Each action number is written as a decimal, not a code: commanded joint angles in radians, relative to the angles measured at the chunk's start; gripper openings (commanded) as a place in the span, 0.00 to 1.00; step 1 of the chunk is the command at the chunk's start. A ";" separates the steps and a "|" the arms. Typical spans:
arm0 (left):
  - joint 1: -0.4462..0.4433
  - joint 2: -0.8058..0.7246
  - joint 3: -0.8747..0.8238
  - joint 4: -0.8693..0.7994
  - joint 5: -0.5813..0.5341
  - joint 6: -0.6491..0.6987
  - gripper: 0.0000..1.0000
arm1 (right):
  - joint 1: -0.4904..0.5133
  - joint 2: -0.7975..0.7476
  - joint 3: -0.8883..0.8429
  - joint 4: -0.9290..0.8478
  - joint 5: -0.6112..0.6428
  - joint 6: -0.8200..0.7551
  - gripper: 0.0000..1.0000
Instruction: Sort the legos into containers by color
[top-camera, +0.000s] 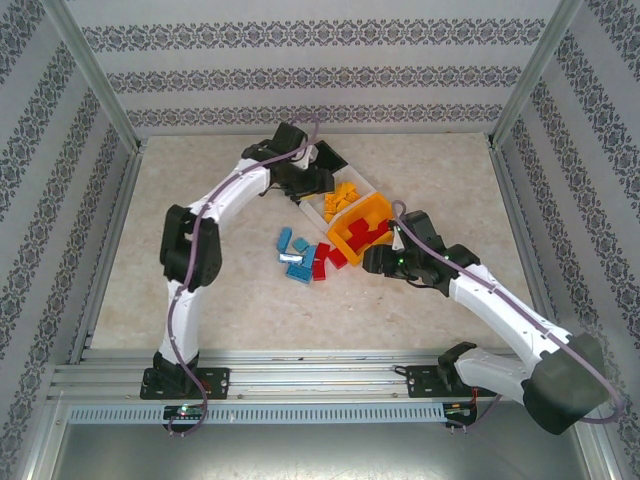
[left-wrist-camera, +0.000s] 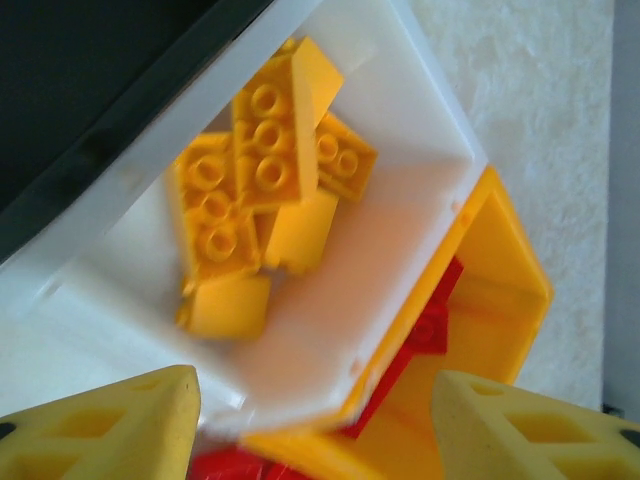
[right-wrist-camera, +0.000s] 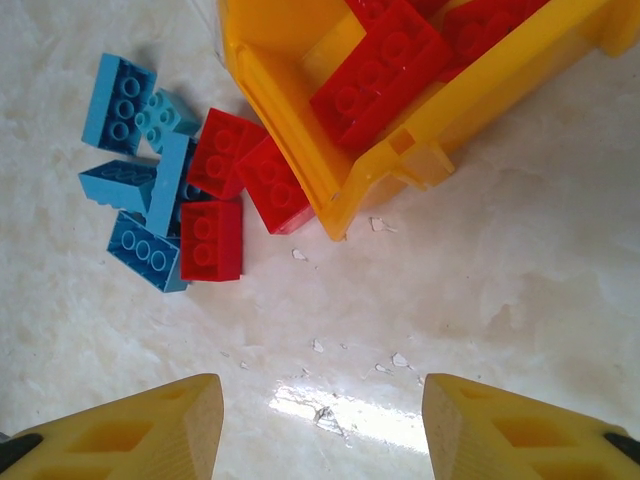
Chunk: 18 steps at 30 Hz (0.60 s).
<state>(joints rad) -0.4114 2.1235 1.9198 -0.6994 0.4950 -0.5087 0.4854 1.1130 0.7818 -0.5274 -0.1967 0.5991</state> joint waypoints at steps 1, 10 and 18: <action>0.001 -0.166 -0.130 -0.052 -0.136 0.121 0.67 | 0.046 0.033 0.032 -0.017 -0.008 -0.017 0.57; 0.046 -0.513 -0.645 0.038 -0.215 0.143 0.78 | 0.166 0.147 0.095 -0.002 0.031 -0.004 0.59; 0.065 -0.463 -0.612 -0.027 -0.264 0.217 0.78 | 0.219 0.223 0.175 0.002 0.049 0.002 0.59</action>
<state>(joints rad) -0.3492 1.6230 1.2495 -0.7036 0.2714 -0.3534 0.6895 1.3247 0.9180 -0.5297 -0.1741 0.5972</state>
